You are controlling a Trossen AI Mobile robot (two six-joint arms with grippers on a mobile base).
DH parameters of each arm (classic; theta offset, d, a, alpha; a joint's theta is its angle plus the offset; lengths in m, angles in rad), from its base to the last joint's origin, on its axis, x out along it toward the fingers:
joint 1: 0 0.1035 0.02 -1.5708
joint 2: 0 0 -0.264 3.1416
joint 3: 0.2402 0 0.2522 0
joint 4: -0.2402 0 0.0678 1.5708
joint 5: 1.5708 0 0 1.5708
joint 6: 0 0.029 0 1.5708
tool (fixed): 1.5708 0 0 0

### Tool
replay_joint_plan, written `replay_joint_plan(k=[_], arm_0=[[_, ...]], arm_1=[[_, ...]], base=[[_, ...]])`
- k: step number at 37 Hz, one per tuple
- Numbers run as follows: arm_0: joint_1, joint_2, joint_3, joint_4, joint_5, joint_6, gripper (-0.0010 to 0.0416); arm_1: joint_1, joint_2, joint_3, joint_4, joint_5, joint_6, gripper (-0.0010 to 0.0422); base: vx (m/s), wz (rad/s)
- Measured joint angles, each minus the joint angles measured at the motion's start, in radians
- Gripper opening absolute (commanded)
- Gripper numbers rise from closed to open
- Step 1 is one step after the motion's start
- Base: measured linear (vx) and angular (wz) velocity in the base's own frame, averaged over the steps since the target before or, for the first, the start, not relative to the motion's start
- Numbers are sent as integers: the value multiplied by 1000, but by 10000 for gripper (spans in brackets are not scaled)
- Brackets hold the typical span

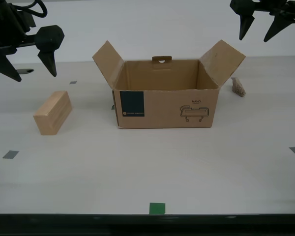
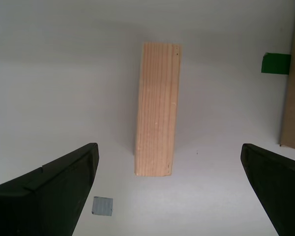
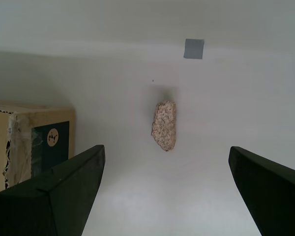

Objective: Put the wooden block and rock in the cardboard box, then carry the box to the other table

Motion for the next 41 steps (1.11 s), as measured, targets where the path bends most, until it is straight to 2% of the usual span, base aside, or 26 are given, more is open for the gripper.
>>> replay_joint_plan(k=[25,41], arm_0=[[0,0,-1,80,0,9,351],[2,161,6,91,0,24,350]], arm_1=[[-2,0,0,-8,0,-5,396],[-3,0,0,-7,0,-5,396]], base=[[0,0],[0,0]])
